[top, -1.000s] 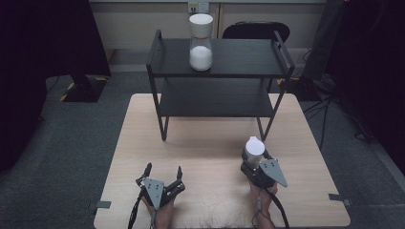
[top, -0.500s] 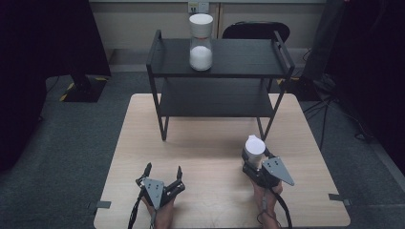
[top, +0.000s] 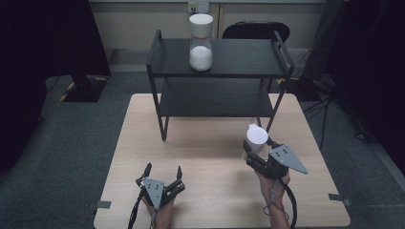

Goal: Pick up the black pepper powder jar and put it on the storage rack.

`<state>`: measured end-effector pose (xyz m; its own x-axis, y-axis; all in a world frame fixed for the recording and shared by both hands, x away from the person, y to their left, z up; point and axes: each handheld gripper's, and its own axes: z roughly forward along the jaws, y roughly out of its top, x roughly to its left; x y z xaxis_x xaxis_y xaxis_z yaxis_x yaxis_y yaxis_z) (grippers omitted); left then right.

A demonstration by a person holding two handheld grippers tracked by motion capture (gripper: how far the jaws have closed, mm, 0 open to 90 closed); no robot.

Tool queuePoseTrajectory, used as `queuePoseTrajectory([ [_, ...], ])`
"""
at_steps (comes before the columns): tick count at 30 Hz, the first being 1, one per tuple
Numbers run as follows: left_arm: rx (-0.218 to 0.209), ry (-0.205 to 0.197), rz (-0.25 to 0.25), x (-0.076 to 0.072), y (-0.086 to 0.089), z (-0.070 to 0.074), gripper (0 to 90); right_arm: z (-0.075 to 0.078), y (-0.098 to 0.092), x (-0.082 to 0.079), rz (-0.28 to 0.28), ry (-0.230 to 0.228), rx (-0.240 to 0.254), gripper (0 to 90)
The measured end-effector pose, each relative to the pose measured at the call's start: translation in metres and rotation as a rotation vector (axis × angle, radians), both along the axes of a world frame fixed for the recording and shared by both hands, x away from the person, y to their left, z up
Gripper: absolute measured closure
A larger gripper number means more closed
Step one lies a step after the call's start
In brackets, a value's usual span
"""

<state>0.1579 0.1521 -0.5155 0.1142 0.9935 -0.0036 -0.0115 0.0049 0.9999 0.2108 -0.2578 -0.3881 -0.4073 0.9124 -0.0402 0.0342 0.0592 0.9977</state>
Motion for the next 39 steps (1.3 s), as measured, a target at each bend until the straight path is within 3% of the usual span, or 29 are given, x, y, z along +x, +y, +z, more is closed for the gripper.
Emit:
queuePoseTrajectory([
  [10, 0.001, 0.0, 0.006, 0.0, -0.001, 0.0, 0.5, 0.058, -0.018, 0.017, 0.104, -0.005, -0.025, 29.7],
  [25, 0.001, 0.001, 0.006, 0.0, -0.001, 0.0, 0.2, 0.147, -0.039, 0.062, 0.223, -0.067, -0.02, 29.7],
  [29, 0.001, 0.0, 0.006, 0.0, -0.001, 0.0, 0.2, 0.168, -0.038, 0.077, 0.227, -0.075, 0.008, 29.8],
  [34, 0.001, 0.001, 0.007, 0.0, -0.001, 0.0, 0.2, 0.199, -0.027, 0.092, 0.204, -0.09, -0.004, 29.7],
  [39, 0.0, 0.0, 0.007, 0.0, -0.001, 0.0, 0.2, 0.219, -0.008, 0.106, 0.139, -0.09, 0.025, 29.7],
])
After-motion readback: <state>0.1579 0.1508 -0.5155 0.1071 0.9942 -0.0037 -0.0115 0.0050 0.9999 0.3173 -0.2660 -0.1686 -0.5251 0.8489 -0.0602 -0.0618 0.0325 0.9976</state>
